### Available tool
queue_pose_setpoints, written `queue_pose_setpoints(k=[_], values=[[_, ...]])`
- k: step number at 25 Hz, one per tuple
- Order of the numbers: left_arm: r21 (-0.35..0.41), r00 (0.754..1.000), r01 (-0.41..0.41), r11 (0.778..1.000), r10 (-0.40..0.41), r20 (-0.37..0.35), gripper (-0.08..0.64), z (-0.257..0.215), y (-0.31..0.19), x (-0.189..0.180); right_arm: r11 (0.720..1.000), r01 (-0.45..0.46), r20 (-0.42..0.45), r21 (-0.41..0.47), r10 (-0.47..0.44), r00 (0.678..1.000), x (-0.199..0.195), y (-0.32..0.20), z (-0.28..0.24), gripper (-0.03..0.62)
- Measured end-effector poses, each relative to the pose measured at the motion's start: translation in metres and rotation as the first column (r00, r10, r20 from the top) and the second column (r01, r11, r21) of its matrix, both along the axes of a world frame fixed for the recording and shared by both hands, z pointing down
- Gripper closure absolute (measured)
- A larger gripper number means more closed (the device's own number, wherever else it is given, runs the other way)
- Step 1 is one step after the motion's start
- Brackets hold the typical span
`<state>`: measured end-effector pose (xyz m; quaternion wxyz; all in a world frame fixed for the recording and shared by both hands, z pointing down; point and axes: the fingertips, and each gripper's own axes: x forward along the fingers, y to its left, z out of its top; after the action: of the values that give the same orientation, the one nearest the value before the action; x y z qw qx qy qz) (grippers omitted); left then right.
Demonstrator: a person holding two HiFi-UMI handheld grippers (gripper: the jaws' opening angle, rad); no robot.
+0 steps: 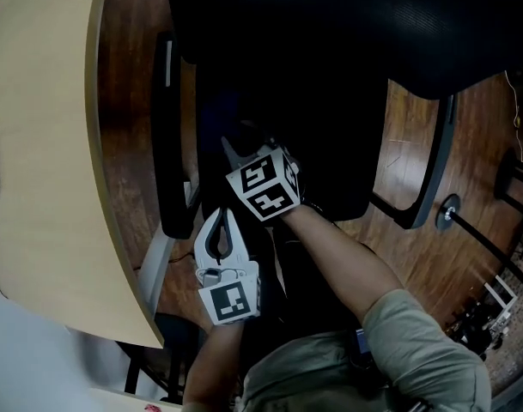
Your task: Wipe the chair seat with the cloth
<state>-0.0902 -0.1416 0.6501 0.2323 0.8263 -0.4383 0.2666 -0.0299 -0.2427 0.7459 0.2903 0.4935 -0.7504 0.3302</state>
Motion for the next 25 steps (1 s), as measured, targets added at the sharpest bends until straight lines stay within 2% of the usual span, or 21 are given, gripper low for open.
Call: queue_pose_setpoints(k=[4, 7, 11, 16, 19, 21, 23, 25], values=[[-0.008, 1.0, 0.004, 1.0, -0.004, 0.009, 0.556, 0.008, 0.009, -0.009, 0.995, 0.097, 0.007, -0.029, -0.097, 0.995, -0.029, 0.005, 0.021, 0.491], [-0.019, 1.0, -0.003, 1.0, 0.004, 0.015, 0.556, 0.013, 0.012, -0.01, 0.994, 0.103, -0.017, -0.046, -0.104, 0.994, -0.026, 0.009, 0.031, 0.491], [-0.021, 0.999, -0.033, 0.999, 0.033, 0.015, 0.555, 0.015, 0.014, 0.002, 0.998, 0.014, -0.028, -0.057, -0.016, 0.999, 0.006, 0.02, 0.03, 0.491], [-0.019, 0.993, -0.12, 0.993, 0.119, -0.017, 0.556, 0.015, 0.023, 0.045, 0.987, -0.145, -0.07, -0.07, 0.14, 0.988, 0.079, 0.046, 0.026, 0.492], [-0.028, 0.979, -0.199, 0.98, 0.198, -0.037, 0.555, 0.01, 0.032, 0.079, 0.962, -0.262, -0.102, -0.077, 0.254, 0.962, 0.132, 0.069, 0.023, 0.494], [-0.028, 0.968, -0.249, 0.968, 0.248, -0.046, 0.555, 0.006, 0.039, 0.101, 0.935, -0.345, -0.12, -0.08, 0.334, 0.935, 0.166, 0.087, 0.022, 0.494], [-0.025, 0.952, -0.305, 0.952, 0.303, -0.051, 0.555, 0.004, 0.046, 0.121, 0.897, -0.434, -0.14, -0.083, 0.421, 0.896, 0.201, 0.107, 0.02, 0.494], [-0.021, 0.931, -0.362, 0.932, 0.36, -0.058, 0.555, 0.002, 0.053, 0.14, 0.846, -0.526, -0.163, -0.083, 0.509, 0.845, 0.233, 0.129, 0.018, 0.494]])
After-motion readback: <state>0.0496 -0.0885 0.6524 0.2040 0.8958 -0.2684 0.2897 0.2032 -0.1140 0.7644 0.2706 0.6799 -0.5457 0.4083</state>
